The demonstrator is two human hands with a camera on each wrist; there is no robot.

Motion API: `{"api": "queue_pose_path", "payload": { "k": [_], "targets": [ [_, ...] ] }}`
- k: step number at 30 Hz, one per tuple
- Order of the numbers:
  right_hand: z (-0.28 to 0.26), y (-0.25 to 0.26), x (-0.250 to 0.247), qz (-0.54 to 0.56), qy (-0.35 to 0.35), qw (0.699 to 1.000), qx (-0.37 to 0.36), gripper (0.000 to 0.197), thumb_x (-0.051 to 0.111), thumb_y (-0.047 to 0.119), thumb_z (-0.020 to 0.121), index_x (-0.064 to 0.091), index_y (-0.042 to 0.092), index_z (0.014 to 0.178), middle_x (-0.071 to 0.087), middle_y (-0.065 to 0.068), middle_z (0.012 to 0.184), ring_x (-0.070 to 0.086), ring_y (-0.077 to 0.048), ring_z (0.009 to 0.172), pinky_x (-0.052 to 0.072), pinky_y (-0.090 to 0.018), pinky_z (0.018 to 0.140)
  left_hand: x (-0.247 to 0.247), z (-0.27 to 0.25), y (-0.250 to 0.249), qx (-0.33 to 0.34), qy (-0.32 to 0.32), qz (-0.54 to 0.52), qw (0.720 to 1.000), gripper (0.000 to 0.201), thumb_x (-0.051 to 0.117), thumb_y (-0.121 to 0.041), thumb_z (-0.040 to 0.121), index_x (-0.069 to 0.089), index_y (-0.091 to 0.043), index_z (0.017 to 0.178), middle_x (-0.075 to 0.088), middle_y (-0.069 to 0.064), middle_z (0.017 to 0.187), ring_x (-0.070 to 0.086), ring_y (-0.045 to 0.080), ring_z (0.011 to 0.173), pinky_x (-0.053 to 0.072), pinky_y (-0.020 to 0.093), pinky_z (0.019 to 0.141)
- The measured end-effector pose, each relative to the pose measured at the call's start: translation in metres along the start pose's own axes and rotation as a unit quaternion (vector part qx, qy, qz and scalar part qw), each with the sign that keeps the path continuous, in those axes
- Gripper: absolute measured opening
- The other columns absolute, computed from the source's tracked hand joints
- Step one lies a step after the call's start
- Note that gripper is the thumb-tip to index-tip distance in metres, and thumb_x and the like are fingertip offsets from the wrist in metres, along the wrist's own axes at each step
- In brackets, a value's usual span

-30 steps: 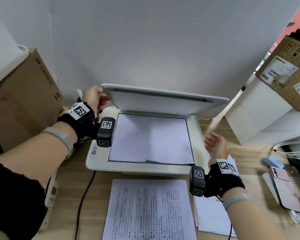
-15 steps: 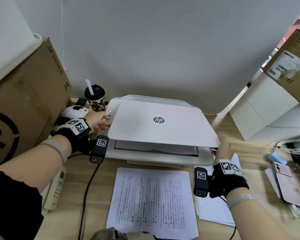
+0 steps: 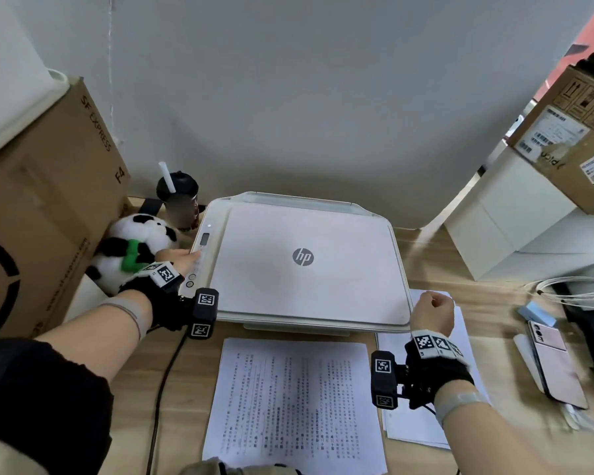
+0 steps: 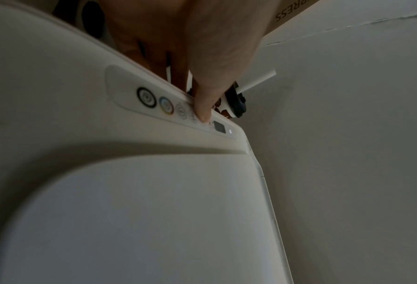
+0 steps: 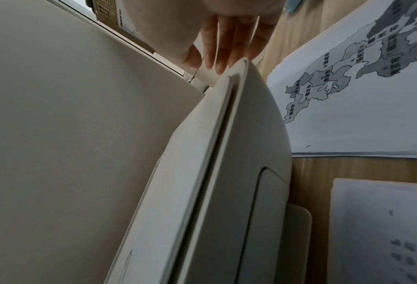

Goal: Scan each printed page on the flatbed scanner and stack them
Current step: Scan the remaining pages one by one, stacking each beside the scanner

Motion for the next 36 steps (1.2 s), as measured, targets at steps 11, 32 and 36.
{"api": "queue_pose_path", "payload": {
  "k": [11,32,36],
  "targets": [
    [-0.012,-0.014,0.010,-0.003,0.067,0.998,0.020,0.032,0.036,0.016,0.096,0.061,0.013,0.116,0.061,-0.009,0.115,0.053,-0.032,0.109,0.038,-0.034,0.093,0.010,-0.011,0.012,0.055,-0.059,-0.044,0.996,0.030,0.046,-0.017,0.095,0.065,-0.002,0.113,0.062,0.020,0.087,0.055,0.022,0.068,0.041,0.024,0.062],
    [-0.045,-0.037,0.002,0.002,0.067,0.997,-0.039,0.038,0.028,0.015,0.103,0.049,0.005,0.133,0.053,-0.019,0.131,0.048,-0.035,0.119,0.038,-0.033,0.093,0.032,-0.077,0.074,0.103,-0.228,-0.095,0.964,0.046,0.031,-0.008,0.099,0.037,-0.013,0.144,0.047,0.028,0.133,0.043,0.038,0.122,0.033,0.040,0.101],
    [-0.044,-0.038,0.004,-0.004,0.065,0.997,-0.048,0.038,0.028,0.014,0.103,0.048,0.005,0.133,0.054,-0.020,0.129,0.049,-0.035,0.118,0.039,-0.034,0.094,0.036,-0.074,0.072,0.104,-0.243,-0.110,0.958,0.045,0.029,-0.005,0.099,0.038,-0.011,0.142,0.047,0.023,0.137,0.045,0.036,0.123,0.035,0.038,0.101]
  ]
}}
Point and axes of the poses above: each hand's wrist, its own z-axis towards the middle knuckle, its own x-axis out of the palm, y = z × x, the point moved 6 cm from there along z, towards the middle knuckle
